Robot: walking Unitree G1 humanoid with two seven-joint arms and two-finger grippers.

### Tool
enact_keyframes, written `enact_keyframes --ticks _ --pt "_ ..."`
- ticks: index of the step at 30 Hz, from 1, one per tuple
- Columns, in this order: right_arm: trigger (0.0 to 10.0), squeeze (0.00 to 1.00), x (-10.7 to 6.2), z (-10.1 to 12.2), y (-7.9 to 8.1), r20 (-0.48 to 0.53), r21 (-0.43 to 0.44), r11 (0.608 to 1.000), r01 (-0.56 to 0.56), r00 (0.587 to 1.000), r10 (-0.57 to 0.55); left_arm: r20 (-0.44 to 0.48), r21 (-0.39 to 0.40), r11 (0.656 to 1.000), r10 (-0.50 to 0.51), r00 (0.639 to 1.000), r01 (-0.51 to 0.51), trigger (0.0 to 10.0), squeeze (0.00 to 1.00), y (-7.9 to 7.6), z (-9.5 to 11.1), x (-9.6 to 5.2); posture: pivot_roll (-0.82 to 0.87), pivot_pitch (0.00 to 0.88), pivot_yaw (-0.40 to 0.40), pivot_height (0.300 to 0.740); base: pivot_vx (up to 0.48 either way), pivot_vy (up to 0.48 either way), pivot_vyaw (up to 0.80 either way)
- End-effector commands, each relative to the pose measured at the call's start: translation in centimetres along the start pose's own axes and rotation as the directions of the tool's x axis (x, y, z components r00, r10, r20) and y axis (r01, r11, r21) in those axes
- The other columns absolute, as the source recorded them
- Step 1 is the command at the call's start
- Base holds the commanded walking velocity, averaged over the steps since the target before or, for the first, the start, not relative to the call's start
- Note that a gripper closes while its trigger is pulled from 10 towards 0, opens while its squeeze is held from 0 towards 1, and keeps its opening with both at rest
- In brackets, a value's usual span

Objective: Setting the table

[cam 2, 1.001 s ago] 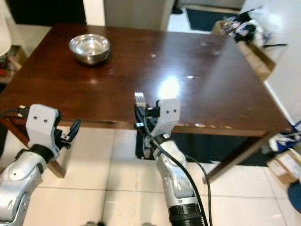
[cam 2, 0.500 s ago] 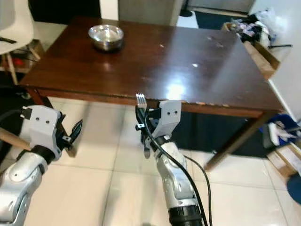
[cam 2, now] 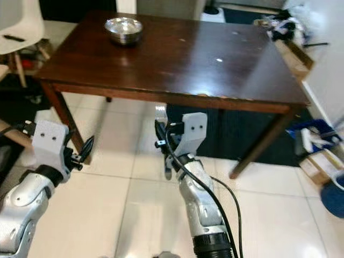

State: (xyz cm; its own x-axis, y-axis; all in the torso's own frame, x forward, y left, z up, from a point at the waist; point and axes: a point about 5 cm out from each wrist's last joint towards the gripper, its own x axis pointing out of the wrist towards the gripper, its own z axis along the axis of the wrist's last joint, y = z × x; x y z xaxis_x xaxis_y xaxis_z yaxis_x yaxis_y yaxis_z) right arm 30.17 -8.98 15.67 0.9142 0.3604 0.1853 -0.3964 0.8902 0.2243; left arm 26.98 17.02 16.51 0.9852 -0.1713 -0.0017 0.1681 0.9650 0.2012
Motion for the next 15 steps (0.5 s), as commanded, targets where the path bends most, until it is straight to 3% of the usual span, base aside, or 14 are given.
enact_keyframes --ticks 1,15 --pt "10.0 0.0 0.01 -0.3 0.33 -0.01 0.015 1.0 -0.008 1.0 0.008 -0.03 0.003 1.0 0.006 1.0 -0.006 10.0 0.0 0.19 -0.66 -0.25 0.02 0.031 0.007 0.74 0.0 0.0 0.0" --pt "10.0 0.0 -0.01 -0.2 0.17 -0.007 0.009 1.0 -0.001 1.0 0.002 -0.039 -0.022 1.0 -0.014 0.999 0.013 10.0 0.0 -0.22 -0.78 -0.13 0.02 0.03 0.007 0.74 0.0 0.0 0.0"
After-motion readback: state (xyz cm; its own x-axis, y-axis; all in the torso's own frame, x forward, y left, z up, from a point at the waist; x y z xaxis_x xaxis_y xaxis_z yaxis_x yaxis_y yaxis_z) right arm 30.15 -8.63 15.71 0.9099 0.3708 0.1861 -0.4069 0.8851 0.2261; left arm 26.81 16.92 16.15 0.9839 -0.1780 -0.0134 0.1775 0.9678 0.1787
